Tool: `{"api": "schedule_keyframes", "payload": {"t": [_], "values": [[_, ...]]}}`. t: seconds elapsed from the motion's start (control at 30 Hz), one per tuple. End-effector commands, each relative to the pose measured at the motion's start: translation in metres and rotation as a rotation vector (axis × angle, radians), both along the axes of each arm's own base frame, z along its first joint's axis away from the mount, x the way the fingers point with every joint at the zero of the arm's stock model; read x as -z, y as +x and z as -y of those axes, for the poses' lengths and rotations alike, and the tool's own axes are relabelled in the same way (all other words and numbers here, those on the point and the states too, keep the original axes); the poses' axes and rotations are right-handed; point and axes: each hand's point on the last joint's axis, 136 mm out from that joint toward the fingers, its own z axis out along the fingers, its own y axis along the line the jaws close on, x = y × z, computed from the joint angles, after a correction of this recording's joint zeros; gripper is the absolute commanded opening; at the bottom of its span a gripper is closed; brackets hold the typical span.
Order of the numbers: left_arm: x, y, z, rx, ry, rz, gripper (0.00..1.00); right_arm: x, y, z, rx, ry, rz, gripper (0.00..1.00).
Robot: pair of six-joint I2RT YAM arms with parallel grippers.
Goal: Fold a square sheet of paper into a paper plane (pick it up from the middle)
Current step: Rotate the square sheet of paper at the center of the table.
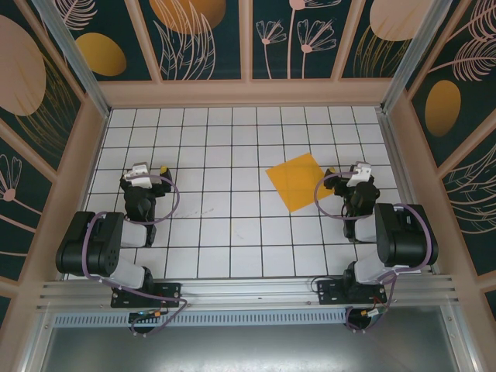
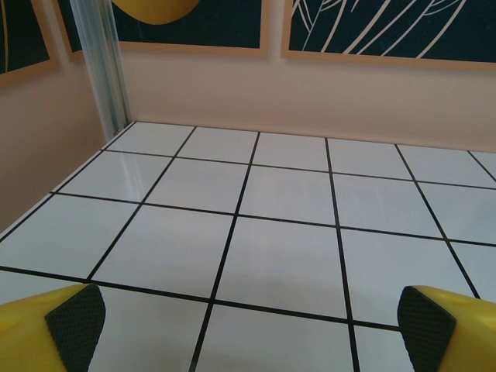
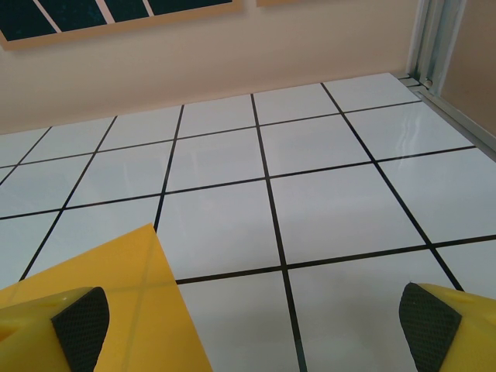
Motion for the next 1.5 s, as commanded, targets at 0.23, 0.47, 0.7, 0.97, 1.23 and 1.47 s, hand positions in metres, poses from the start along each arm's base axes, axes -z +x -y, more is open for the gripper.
{"api": "schedule_keyframes", "payload": {"t": [0.23, 0.47, 0.7, 0.97, 1.23, 1.47], "values": [[-0.011, 0.007, -0.003, -0.011, 0.011, 0.039, 0.99, -0.022, 0.007, -0.005, -0.032, -0.024, 0.061, 0.99], [-0.021, -0.003, -0.006, -0.021, 0.011, 0.079, 0.99, -0.034, 0.022, -0.007, 0.004, 0.119, -0.162, 0.99], [-0.072, -0.022, -0.011, -0.061, -0.137, 0.153, 0.99, -0.051, 0.039, -0.052, -0.197, 0.382, -0.385, 0.99], [-0.096, -0.025, -0.014, -0.149, -0.569, 0.068, 0.99, -0.023, 0.043, -0.091, -0.34, 0.525, -0.604, 0.88], [-0.063, -0.036, 0.017, -0.024, -0.765, -0.035, 0.99, 0.034, 0.039, -0.117, -0.308, 0.508, -0.805, 0.76], [-0.052, -0.056, 0.038, 0.104, -0.756, -0.069, 0.99, 0.072, 0.019, -0.13, -0.18, 0.497, -0.889, 0.76]]}}
